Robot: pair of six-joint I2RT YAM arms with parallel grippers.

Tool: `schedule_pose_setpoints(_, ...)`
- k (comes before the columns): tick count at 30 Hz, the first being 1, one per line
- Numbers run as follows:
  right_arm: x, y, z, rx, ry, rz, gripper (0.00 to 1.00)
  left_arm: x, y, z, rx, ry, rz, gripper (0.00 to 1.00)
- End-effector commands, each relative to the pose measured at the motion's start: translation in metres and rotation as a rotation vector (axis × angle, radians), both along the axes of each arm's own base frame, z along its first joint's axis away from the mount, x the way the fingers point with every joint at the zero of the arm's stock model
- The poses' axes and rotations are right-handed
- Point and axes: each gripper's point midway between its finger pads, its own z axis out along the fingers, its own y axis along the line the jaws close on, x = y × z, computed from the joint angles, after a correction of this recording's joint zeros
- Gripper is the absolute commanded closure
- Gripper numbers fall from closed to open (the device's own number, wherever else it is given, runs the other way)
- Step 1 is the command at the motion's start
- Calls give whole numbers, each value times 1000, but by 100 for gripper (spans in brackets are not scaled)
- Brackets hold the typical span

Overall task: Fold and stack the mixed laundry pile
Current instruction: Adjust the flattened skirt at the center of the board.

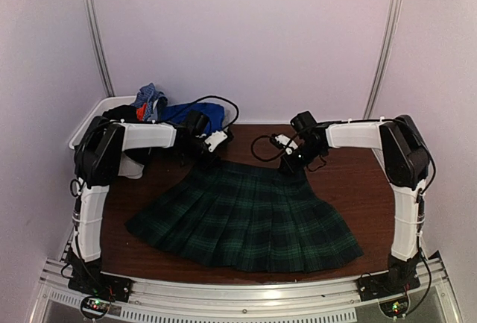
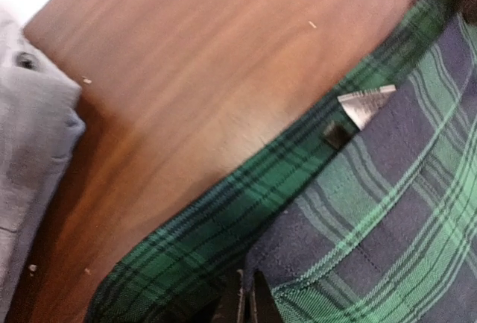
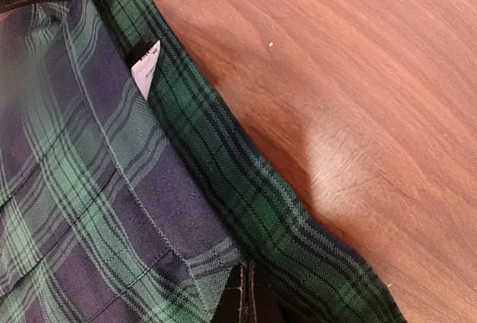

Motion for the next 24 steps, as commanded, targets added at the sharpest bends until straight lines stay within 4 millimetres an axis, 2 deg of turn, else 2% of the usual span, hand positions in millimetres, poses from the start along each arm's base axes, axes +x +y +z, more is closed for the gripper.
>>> schedule_pose_setpoints(1, 5, -32, -11, -135, -9, -108, 100, 43, 36, 27, 18, -135, 228, 93)
schedule_pose_setpoints(3, 3, -34, -17, -150, 5, -109, 100, 41, 37, 37, -1, -157, 242, 80)
schedule_pose_setpoints(5, 2, -34, -20, -160, 7, -113, 100, 40, 38, 47, -11, -173, 244, 78)
schedule_pose_setpoints(7, 2, -38, -24, -174, 8, -128, 100, 41, 43, 58, -14, -186, 275, 72)
schedule_pose_setpoints(10, 0, -42, -34, -201, 33, -141, 100, 40, 53, 82, -86, -211, 346, 51)
schedule_pose_setpoints(13, -7, -46, -47, -228, 66, -147, 100, 32, 61, 94, -146, -222, 400, 43)
schedule_pose_setpoints(15, -10, -46, -50, -227, 71, -142, 100, 28, 61, 85, -155, -196, 407, 38)
schedule_pose_setpoints(17, -11, -45, -49, -222, 66, -138, 100, 26, 60, 66, -134, -154, 405, 38)
schedule_pose_setpoints(20, -11, -43, -39, -201, 54, -137, 100, 22, 54, 41, -138, -85, 393, 36)
schedule_pose_setpoints(24, -6, -51, -38, -190, 59, -174, 100, 18, 48, 32, -164, -39, 391, 39)
